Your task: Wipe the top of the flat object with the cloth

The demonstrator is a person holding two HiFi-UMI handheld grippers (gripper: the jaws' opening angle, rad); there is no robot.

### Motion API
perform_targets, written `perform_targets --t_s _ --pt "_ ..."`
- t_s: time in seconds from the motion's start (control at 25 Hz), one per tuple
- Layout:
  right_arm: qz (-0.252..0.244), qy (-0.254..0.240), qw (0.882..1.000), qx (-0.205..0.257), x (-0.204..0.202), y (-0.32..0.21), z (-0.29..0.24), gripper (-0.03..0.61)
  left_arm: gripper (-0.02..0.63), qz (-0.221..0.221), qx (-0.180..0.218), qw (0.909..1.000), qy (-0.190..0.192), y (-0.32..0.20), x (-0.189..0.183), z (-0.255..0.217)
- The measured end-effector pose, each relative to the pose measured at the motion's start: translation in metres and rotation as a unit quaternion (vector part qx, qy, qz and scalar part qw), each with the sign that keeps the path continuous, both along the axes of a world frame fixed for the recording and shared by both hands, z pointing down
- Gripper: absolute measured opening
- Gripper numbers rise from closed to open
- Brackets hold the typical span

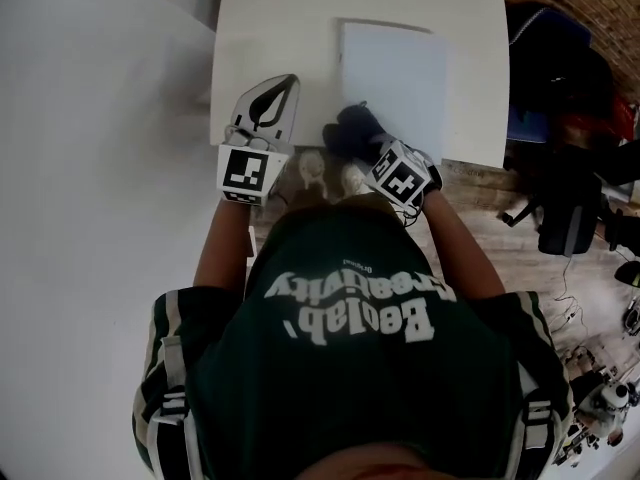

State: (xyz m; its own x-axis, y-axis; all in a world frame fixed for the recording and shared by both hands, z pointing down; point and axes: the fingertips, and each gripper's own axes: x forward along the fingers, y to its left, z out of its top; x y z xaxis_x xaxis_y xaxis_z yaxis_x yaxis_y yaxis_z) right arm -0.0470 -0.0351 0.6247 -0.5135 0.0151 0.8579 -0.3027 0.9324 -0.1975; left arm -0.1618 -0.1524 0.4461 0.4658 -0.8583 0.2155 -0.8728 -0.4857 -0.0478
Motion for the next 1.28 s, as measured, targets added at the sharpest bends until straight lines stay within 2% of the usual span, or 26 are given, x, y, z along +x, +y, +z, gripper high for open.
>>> perform_targets --t_s 0.12,0.24,0.32,0.4,0.52,0.68,0.76,0.88,1.2,1.28 --pt "0.024 -0.036 0.997 0.067 0.002 -0.027 -0.044 0.049 -0.006 0.003 0.020 0.9998 -0.002 0.004 0.014 -0.014" --pt "0.075 -0.102 0.980 0.156 0.014 -0.065 -0.107 0.049 -0.006 -0.001 0.046 0.9989 -0.001 0.006 0.027 -0.037" --pt "0.118 -0.153 0.956 0.219 0.029 -0.092 -0.154 0.049 -0.006 -0.007 0.065 0.9979 -0.003 0.003 0.037 -0.053" --pt "0.162 -0.196 0.926 0.280 0.050 -0.112 -0.194 0.049 -0.006 -0.013 0.079 0.9968 -0.007 0.002 0.047 -0.067" --pt "0.201 -0.231 0.880 0.363 0.082 -0.123 -0.241 0.049 -0.006 -0.016 0.096 0.9952 -0.014 0.005 0.064 -0.084" --pt "0.235 -0.273 0.823 0.438 0.120 -0.120 -0.287 0.050 -0.006 -0.012 0.115 0.9932 -0.012 0.011 0.083 -0.103" --pt "0.252 -0.282 0.804 0.458 0.135 -0.118 -0.296 0.049 -0.006 -0.011 0.124 0.9922 -0.014 0.013 0.089 -0.110" --pt "0.269 -0.286 0.794 0.464 0.149 -0.114 -0.294 0.050 -0.006 -0.014 0.133 0.9909 -0.017 0.017 0.092 -0.116" --pt "0.273 -0.287 0.794 0.462 0.153 -0.110 -0.291 0.051 -0.006 -0.017 0.142 0.9893 -0.026 0.021 0.093 -0.127" --pt "0.267 -0.280 0.792 0.473 0.151 -0.110 -0.292 0.049 -0.006 -0.016 0.144 0.9892 -0.025 0.020 0.093 -0.127"
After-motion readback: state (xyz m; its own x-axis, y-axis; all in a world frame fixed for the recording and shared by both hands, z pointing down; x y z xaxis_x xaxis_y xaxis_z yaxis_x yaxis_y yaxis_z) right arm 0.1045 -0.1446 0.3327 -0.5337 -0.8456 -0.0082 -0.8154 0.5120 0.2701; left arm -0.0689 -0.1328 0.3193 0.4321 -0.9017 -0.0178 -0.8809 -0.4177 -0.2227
